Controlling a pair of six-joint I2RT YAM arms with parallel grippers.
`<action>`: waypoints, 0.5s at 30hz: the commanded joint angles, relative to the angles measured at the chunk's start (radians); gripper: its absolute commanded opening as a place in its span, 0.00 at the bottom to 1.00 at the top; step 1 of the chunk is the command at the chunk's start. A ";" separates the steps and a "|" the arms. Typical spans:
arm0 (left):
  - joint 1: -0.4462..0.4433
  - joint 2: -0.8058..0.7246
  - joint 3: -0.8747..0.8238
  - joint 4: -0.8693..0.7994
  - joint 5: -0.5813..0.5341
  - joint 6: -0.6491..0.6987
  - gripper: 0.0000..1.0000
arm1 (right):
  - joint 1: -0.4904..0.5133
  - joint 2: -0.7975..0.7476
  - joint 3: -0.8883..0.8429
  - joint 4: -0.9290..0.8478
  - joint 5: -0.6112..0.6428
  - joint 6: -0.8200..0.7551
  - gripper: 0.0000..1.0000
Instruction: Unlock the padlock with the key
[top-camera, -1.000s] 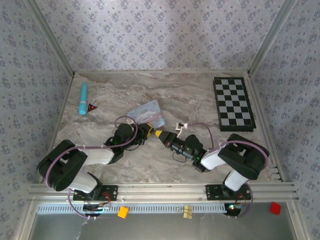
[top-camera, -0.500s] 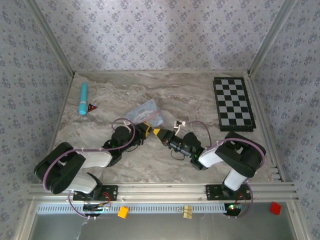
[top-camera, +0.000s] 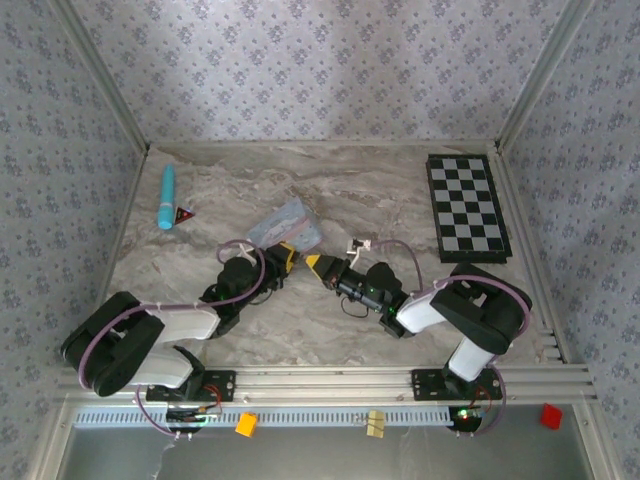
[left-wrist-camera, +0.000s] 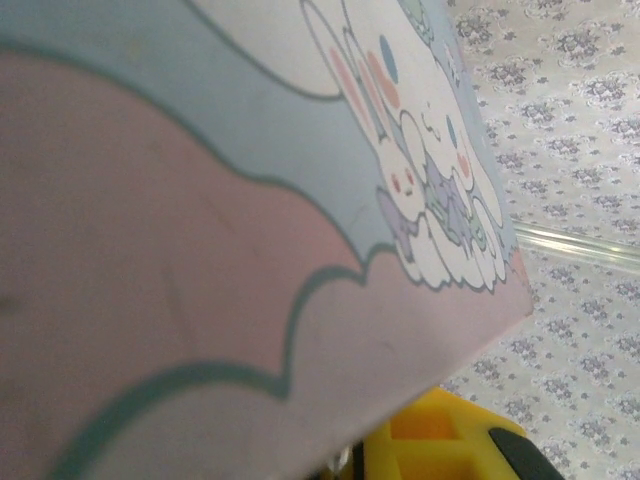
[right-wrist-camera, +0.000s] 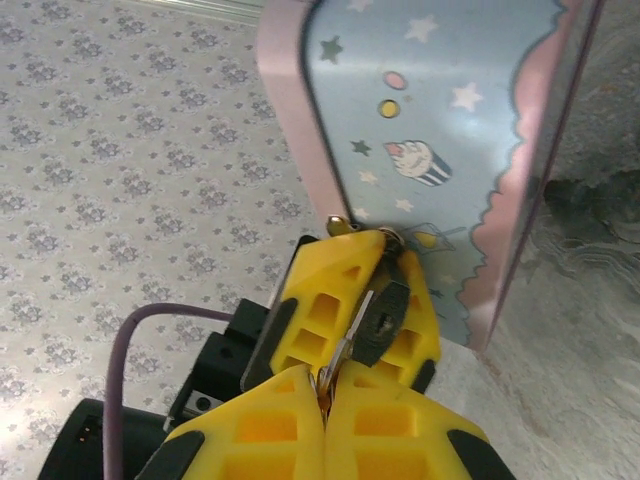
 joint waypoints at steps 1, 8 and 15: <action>-0.005 -0.029 0.009 0.106 -0.031 -0.014 0.00 | -0.008 0.012 0.034 0.028 -0.022 0.020 0.00; -0.001 -0.027 0.015 0.132 -0.031 -0.018 0.00 | -0.008 0.022 0.050 0.028 -0.045 0.032 0.00; 0.012 -0.020 0.020 0.159 -0.027 -0.031 0.00 | -0.003 0.032 0.053 0.028 -0.054 0.036 0.00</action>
